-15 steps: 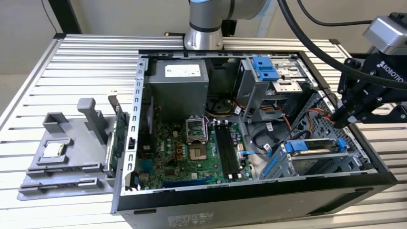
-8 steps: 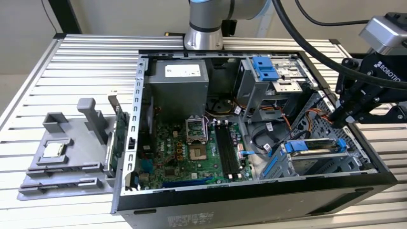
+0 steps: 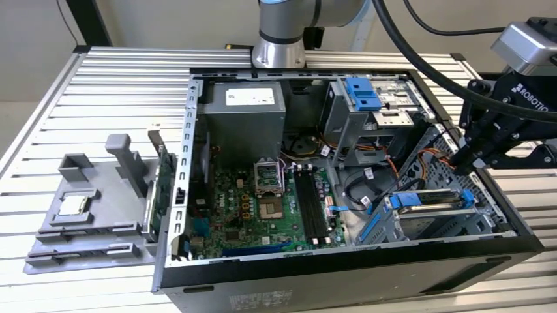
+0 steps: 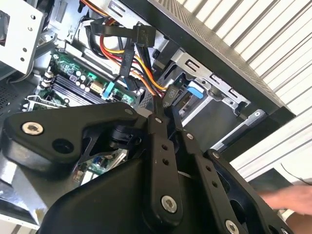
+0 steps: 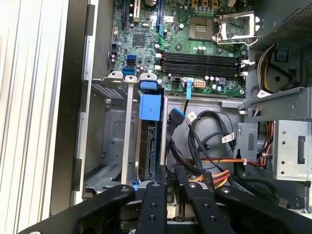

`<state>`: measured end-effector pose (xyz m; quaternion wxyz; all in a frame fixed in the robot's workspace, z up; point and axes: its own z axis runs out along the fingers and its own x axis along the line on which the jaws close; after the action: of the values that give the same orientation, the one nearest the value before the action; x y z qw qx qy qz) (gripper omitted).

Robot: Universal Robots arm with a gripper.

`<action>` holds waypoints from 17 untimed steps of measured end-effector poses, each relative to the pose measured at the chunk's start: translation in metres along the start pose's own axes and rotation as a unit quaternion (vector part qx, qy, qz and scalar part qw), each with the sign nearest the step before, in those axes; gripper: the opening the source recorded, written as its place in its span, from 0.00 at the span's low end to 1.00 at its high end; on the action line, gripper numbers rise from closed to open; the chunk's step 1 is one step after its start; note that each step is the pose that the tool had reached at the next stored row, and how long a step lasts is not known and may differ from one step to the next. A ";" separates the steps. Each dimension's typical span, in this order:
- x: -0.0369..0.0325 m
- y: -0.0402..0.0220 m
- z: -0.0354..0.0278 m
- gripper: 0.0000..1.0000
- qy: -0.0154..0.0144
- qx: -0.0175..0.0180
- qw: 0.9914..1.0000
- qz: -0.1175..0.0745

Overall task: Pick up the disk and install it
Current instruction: 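Insert the first disk wire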

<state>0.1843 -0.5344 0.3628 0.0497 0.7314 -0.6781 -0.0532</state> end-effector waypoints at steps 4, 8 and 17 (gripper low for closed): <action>-0.0002 0.0014 0.0003 0.00 0.000 0.003 1.000 0.000; -0.0004 0.0063 0.0024 0.00 0.001 0.013 1.000 0.000; 0.0027 0.0218 0.0049 0.00 0.000 0.029 1.000 0.000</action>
<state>0.1623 -0.5387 0.3610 0.0287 0.7327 -0.6792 -0.0337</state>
